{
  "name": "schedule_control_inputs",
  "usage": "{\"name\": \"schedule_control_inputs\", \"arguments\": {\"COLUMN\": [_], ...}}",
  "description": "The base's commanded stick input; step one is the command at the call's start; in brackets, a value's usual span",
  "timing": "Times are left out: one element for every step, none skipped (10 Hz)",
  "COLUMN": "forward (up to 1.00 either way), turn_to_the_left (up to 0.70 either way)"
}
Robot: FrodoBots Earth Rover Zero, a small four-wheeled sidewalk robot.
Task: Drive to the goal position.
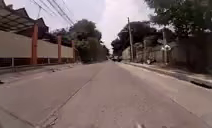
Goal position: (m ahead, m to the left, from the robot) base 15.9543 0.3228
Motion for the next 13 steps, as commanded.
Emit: {"name": "schedule_control_inputs", "arguments": {"forward": [1.00,1.00,1.00,1.00,1.00,1.00,1.00,1.00,1.00,1.00,1.00,1.00,1.00], "turn_to_the_left": [0.03,0.03,0.03,0.03,0.03,0.03,0.03,0.03,0.03,0.03,0.03,0.03,0.03]}}
